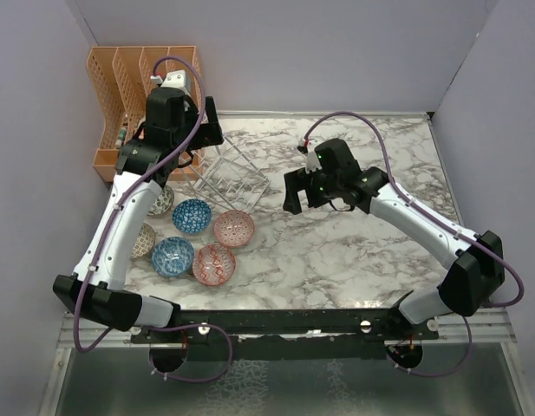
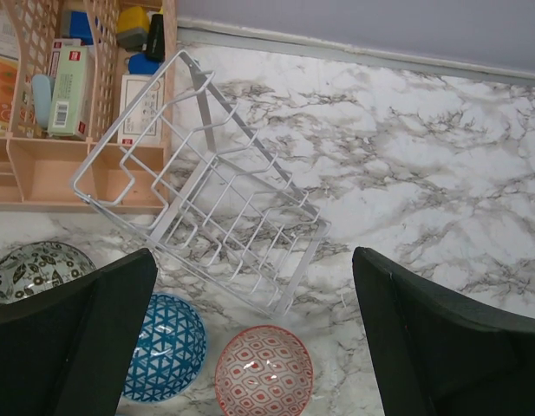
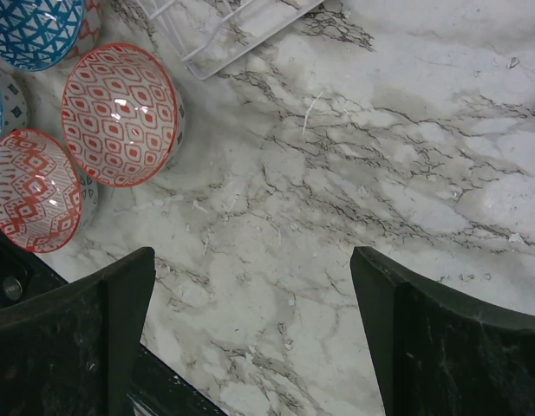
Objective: Load the bowls into the dish rack
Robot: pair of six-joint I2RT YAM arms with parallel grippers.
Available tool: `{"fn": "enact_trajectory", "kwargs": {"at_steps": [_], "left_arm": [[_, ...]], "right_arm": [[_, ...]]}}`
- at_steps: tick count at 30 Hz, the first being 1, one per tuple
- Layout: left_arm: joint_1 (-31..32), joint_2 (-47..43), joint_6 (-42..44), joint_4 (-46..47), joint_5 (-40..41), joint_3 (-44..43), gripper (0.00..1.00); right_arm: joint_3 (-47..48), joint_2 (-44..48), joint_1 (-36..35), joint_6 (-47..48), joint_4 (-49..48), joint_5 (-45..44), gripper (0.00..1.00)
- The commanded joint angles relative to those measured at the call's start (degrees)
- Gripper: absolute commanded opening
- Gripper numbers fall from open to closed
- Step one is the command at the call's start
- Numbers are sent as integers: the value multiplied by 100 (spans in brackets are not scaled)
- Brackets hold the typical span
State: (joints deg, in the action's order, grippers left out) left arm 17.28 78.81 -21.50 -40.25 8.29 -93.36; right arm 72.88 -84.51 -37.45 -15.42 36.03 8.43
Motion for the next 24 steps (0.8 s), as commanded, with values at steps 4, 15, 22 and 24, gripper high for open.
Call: {"fn": "enact_trajectory", "kwargs": {"at_steps": [4, 15, 22, 24], "left_arm": [[13, -454, 219, 499, -209, 40, 99], [13, -1157, 191, 382, -826, -315, 99], [12, -1850, -303, -451, 3, -417, 99], [14, -1990, -357, -756, 129, -443, 97]], "right_arm": [[-36, 152, -37, -75, -140, -36, 95], [441, -359, -472, -211, -176, -163, 93], [944, -1018, -1381, -422, -271, -572, 92], [1061, -1215, -1523, -528, -324, -530, 89]]}}
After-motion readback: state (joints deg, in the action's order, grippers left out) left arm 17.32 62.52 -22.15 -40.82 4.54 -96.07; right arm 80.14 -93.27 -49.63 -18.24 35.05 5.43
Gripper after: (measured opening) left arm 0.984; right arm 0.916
